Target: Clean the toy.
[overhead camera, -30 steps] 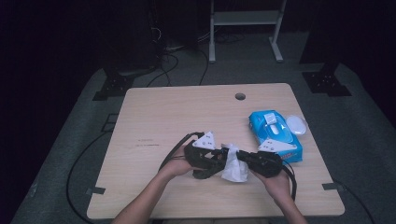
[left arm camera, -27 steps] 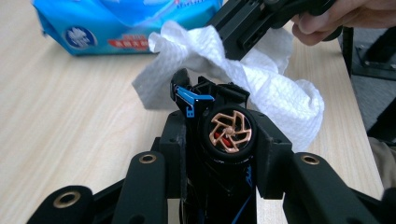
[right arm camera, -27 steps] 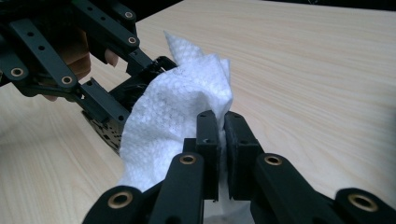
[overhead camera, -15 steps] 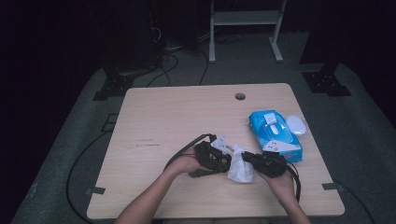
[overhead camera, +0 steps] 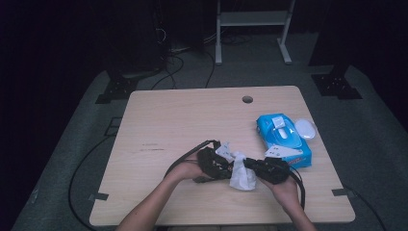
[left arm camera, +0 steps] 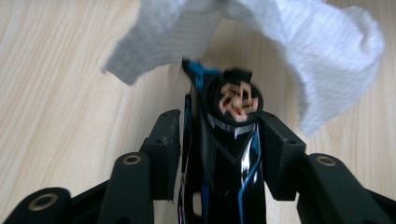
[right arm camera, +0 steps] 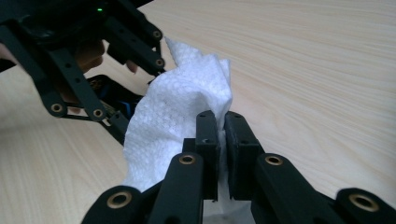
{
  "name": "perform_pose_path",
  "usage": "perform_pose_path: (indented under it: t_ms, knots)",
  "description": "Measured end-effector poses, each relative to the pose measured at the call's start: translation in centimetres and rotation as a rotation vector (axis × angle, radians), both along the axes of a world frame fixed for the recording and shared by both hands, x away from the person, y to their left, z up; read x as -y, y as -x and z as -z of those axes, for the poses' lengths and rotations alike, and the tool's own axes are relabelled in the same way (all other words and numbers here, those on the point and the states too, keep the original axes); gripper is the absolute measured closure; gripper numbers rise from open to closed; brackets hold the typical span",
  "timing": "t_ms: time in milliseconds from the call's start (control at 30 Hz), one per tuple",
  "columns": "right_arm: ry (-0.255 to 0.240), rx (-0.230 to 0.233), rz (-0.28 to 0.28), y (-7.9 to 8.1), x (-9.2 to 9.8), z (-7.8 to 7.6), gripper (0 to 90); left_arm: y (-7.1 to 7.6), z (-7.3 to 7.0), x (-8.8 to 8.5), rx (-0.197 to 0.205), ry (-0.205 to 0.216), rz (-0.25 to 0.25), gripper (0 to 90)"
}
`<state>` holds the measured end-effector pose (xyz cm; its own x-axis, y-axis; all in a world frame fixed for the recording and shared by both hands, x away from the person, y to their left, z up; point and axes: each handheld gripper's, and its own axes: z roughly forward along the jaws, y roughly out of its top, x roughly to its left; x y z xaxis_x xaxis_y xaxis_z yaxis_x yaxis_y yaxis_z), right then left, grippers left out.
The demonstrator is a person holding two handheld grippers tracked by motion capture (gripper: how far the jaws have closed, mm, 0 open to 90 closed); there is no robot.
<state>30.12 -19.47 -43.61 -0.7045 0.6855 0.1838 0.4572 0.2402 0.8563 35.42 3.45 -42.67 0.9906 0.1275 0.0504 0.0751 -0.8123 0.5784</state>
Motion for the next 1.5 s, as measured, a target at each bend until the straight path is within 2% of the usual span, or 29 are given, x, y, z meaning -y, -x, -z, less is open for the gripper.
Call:
perform_pose_path:
  t_ms: [133,233,300,367,533,700,833,1167,1300,1500]
  knots:
    - [-0.012,0.003,-0.031,0.0,-1.0,-0.3,84.1,0.4,-0.4,-1.7,-0.018,0.062,-0.016,50.1]
    - [-0.014,-0.002,-0.053,-0.2,-1.7,-0.4,83.9,0.4,-0.6,-3.5,-0.045,0.119,-0.048,49.9]
    - [-0.013,-0.005,-0.067,-0.4,-2.2,-0.4,83.9,0.3,-0.7,-4.9,-0.052,0.136,-0.069,50.1]
    - [-0.012,-0.012,-0.078,-0.5,-2.8,-0.3,83.9,0.3,-0.8,-6.1,-0.069,0.174,-0.094,49.9]
    - [-0.017,-0.026,-0.094,-0.9,-3.8,0.0,83.7,0.1,-1.4,-8.5,-0.077,0.252,-0.129,50.2]
    - [-0.019,-0.039,-0.099,-1.2,-3.9,0.1,83.8,-0.2,-1.5,-9.5,-0.088,0.274,-0.15,50.1]
    - [-0.012,-0.037,-0.101,-1.1,-3.9,0.1,83.8,-0.2,-0.9,-9.4,-0.1,0.262,-0.153,49.2]
    - [-0.009,-0.027,-0.101,-0.7,-3.8,0.2,83.8,-0.1,-0.3,-9.7,-0.135,0.31,-0.171,47.3]
    - [-0.01,-0.023,-0.104,-0.5,-3.8,0.3,83.8,0.1,0.1,-10.0,-0.16,0.345,-0.179,47.4]
    - [-0.007,-0.023,-0.112,0.0,-3.7,0.2,83.8,0.6,0.2,-10.0,-0.161,0.347,-0.172,47.0]
